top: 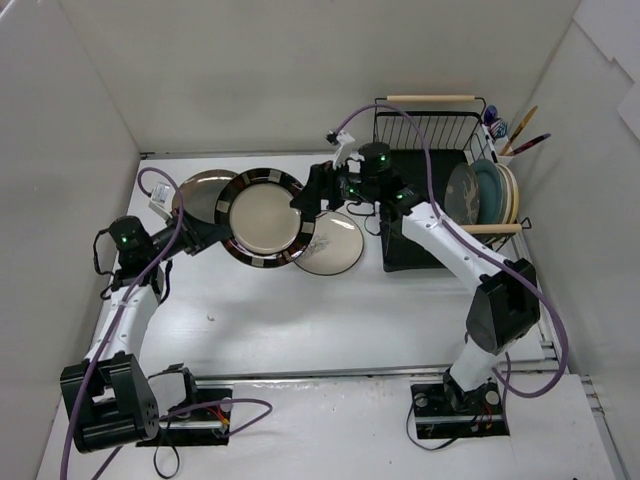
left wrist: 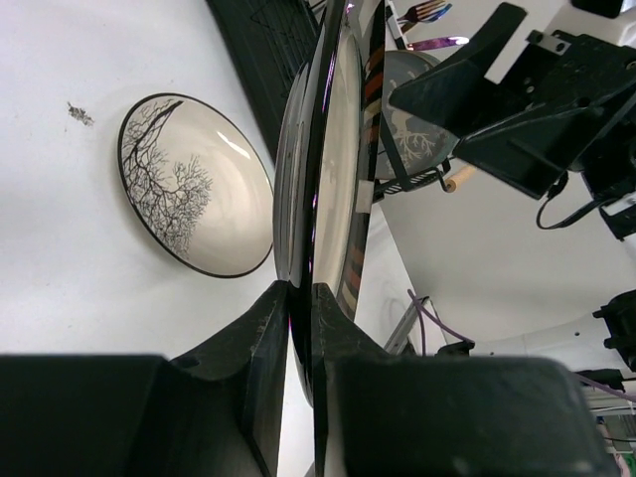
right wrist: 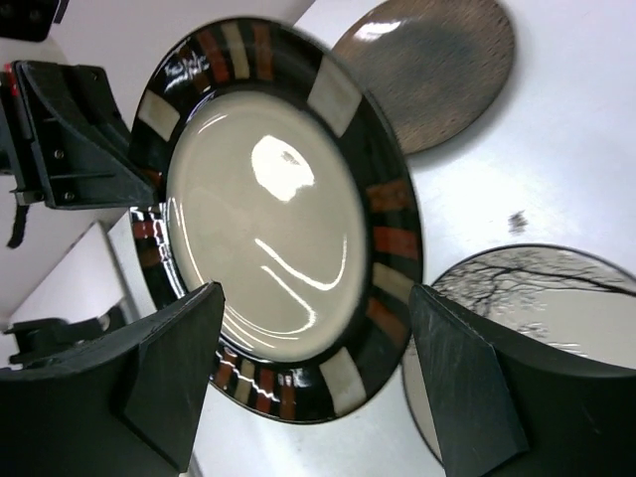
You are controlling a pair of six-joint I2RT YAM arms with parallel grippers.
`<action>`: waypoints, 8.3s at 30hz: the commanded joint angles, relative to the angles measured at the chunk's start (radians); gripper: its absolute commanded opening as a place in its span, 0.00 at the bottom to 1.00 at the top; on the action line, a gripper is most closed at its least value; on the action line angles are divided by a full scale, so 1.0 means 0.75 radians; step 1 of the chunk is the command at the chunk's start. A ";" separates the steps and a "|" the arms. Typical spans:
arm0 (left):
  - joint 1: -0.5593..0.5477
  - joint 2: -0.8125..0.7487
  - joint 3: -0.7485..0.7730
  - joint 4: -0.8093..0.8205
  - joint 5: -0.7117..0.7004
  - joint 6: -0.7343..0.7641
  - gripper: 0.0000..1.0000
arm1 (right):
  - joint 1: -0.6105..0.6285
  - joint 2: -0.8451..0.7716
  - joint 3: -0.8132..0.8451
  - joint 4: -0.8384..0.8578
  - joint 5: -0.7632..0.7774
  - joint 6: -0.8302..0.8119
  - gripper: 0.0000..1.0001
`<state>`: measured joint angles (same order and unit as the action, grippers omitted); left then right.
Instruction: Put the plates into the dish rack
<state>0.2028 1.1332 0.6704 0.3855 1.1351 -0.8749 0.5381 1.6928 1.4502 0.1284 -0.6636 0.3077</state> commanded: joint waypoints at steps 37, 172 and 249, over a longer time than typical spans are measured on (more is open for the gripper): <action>-0.135 0.070 0.243 0.249 0.121 0.031 0.00 | -0.057 -0.005 0.069 0.074 -0.363 -0.050 0.00; -0.358 0.350 0.560 -1.109 -1.004 0.653 0.96 | -0.701 -0.592 -0.314 0.025 1.126 -0.742 0.00; -0.358 0.377 0.564 -1.113 -0.990 0.643 0.92 | -0.617 -0.504 -0.363 -0.008 1.204 -0.668 0.00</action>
<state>-0.0601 1.4269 1.0710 -0.4873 0.3775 -0.3969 0.0673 1.3449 1.1645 -0.0643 0.1806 -0.1905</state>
